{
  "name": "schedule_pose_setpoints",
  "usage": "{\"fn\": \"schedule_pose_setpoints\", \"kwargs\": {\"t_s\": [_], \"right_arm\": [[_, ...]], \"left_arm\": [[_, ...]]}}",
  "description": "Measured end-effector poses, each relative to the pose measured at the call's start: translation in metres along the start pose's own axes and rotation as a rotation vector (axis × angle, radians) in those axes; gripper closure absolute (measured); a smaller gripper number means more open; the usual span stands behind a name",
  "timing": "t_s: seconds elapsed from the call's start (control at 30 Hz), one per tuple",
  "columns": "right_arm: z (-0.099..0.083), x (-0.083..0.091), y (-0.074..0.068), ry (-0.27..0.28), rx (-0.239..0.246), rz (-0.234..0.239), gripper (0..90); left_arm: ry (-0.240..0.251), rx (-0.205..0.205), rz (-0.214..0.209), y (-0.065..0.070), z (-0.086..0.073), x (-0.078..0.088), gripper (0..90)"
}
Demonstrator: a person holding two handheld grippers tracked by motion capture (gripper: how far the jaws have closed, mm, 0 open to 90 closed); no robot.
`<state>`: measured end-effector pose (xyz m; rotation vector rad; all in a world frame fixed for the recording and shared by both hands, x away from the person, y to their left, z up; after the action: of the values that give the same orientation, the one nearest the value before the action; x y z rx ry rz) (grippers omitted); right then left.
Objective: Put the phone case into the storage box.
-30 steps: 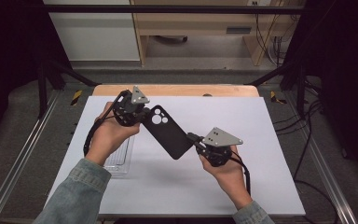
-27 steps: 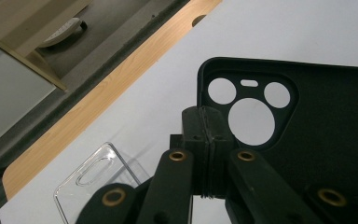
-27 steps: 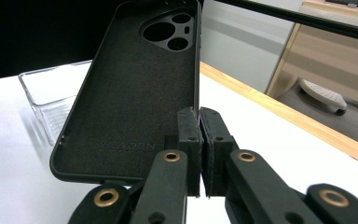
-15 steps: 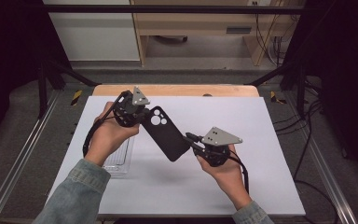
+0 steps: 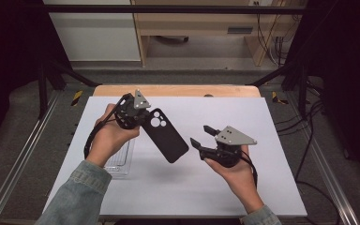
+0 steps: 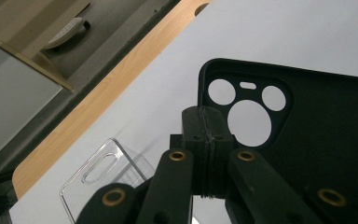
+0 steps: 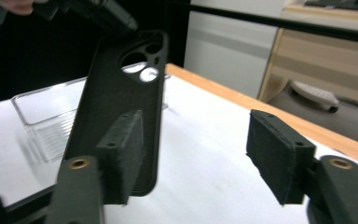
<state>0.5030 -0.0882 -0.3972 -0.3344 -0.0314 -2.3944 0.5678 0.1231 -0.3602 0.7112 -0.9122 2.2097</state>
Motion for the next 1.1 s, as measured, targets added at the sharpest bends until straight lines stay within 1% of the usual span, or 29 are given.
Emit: {"fn": "schedule_pose_setpoints", "kwargs": {"t_s": [0.03, 0.07, 0.1, 0.13, 0.17, 0.2, 0.3, 0.33, 0.37, 0.43, 0.47, 0.5, 0.53, 0.57, 0.67, 0.7, 0.73, 0.77, 0.8, 0.87, 0.9, 0.93, 1.0, 1.1], "right_arm": [[0.000, 0.004, 0.006, 0.014, -0.002, -0.015, 27.5], [0.000, 0.006, 0.008, 0.016, -0.006, -0.022, 27.5], [0.000, 0.006, 0.008, 0.016, -0.006, -0.022, 25.6], [-0.002, 0.010, 0.014, 0.023, -0.009, -0.032, 18.6], [-0.002, 0.010, 0.014, 0.023, -0.009, -0.032, 18.6], [-0.004, 0.011, 0.017, 0.024, -0.013, -0.041, 13.7], [-0.011, 0.015, 0.024, 0.024, -0.012, -0.056, 6.4], [-0.016, 0.018, 0.027, 0.024, -0.026, -0.055, 4.1], [-0.016, 0.018, 0.027, 0.024, -0.026, -0.055, 4.1], [-0.022, 0.022, 0.032, 0.026, -0.008, -0.094, 4.7], [-0.029, 0.026, 0.036, 0.026, -0.005, -0.106, 4.5], [-0.032, 0.029, 0.037, 0.037, 0.007, -0.104, 3.3], [-0.032, 0.029, 0.037, 0.037, 0.007, -0.104, 3.3], [-0.034, 0.032, 0.038, 0.048, 0.027, -0.105, 2.8], [-0.044, 0.039, 0.048, 0.044, 0.019, -0.134, 4.1], [-0.044, 0.039, 0.048, 0.044, 0.019, -0.134, 4.1], [-0.048, 0.043, 0.053, 0.044, 0.028, -0.160, 5.2], [-0.048, 0.043, 0.053, 0.044, 0.028, -0.160, 5.2], [-0.051, 0.048, 0.057, 0.062, 0.030, -0.168, 5.2], [-0.053, 0.050, 0.059, 0.070, 0.028, -0.171, 5.2], [-0.060, 0.052, 0.062, 0.058, 0.040, -0.185, 5.2], [-0.060, 0.052, 0.062, 0.058, 0.040, -0.185, 5.2], [-0.067, 0.054, 0.065, 0.043, 0.056, -0.204, 5.6], [-0.077, 0.058, 0.072, 0.039, 0.058, -0.228, 6.9]], "left_arm": [[0.001, -0.001, 0.002, 0.000, 0.000, 0.000, 89.3], [0.002, -0.003, 0.004, 0.000, -0.001, 0.000, 89.3], [0.001, -0.006, 0.004, 0.000, -0.001, 0.000, 89.3], [0.001, -0.010, 0.008, -0.001, -0.001, 0.000, 89.3], [0.002, -0.014, 0.013, -0.001, -0.001, 0.000, 89.3], [0.005, -0.016, 0.014, -0.002, -0.001, 0.000, 89.3], [0.011, -0.023, 0.021, -0.003, -0.001, 0.000, 89.3], [0.011, -0.029, 0.026, -0.004, -0.001, 0.000, 89.3], [0.011, -0.029, 0.026, -0.004, -0.001, 0.000, 89.3], [0.016, -0.035, 0.030, -0.004, -0.002, -0.001, 89.3], [0.019, -0.039, 0.032, -0.005, -0.002, -0.002, 89.3], [0.019, -0.039, 0.032, -0.005, -0.002, -0.002, 89.3], [0.023, -0.043, 0.037, -0.006, -0.002, -0.002, 89.3], [0.021, -0.050, 0.041, -0.006, -0.002, -0.003, 89.3], [0.020, -0.056, 0.043, -0.007, -0.003, -0.006, 89.3], [0.021, -0.058, 0.044, -0.007, -0.003, -0.007, 89.3], [0.027, -0.065, 0.045, -0.008, -0.003, -0.008, 89.3], [0.027, -0.065, 0.045, -0.008, -0.003, -0.008, 89.3], [0.047, -0.065, 0.042, -0.009, -0.001, -0.009, 89.3], [0.052, -0.066, 0.041, -0.010, -0.001, -0.010, 89.3], [0.056, -0.065, 0.041, -0.011, -0.001, -0.011, 89.3], [0.060, -0.064, 0.041, -0.012, -0.001, -0.012, 89.3], [0.064, -0.061, 0.046, -0.016, -0.002, -0.013, 89.3], [0.076, -0.048, 0.057, -0.022, -0.003, -0.013, 89.3]]}}
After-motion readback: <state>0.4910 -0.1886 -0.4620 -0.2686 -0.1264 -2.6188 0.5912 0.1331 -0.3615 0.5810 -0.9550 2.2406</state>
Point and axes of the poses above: each handheld gripper's, and its own axes: x roughly backward along the jaws, z roughly out of its top, y roughly to its right, the point moved 8 cm from there along -x, roughly forward along the jaws, and after that the axes turned 7 degrees about -x, right-handed, at the moved point
